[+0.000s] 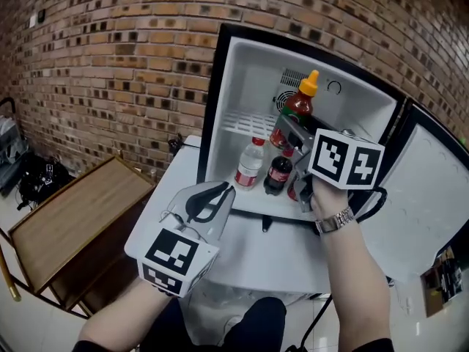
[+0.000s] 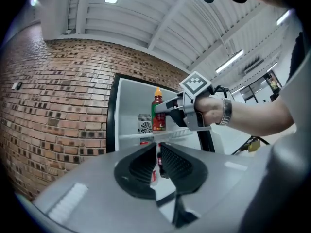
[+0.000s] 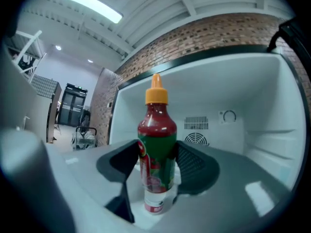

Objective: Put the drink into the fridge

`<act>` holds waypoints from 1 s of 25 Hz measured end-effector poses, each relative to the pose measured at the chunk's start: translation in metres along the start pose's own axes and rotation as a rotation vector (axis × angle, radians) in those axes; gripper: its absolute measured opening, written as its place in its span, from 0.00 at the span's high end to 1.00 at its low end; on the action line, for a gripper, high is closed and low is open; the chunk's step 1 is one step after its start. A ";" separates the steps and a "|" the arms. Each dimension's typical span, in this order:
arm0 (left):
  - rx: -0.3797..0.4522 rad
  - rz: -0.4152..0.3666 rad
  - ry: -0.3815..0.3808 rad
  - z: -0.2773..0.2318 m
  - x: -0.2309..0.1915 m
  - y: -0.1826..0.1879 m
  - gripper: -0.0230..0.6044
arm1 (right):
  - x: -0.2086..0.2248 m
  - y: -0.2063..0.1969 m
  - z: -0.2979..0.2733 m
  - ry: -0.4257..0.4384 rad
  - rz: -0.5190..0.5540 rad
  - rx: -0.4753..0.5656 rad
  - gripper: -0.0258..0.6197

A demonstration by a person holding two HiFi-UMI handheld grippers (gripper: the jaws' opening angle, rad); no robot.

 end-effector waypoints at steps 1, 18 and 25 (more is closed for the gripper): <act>-0.004 -0.002 -0.003 -0.003 -0.001 -0.001 0.94 | 0.005 0.001 -0.005 -0.006 -0.004 -0.005 0.58; 0.038 0.011 -0.012 -0.050 -0.012 0.019 0.94 | 0.030 -0.012 -0.047 0.025 -0.057 -0.051 0.58; 0.023 -0.002 -0.005 -0.044 -0.010 0.018 0.94 | 0.031 -0.002 -0.037 0.019 -0.009 0.002 0.51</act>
Point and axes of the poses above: the fingertips, and each gripper's own axes: z backward along the fingers, x to its right, y out of its top, the point moved 1 cm from there along z, backward along the fingers, and after that the axes turned 9 degrees about x, right-handed, at the moved point
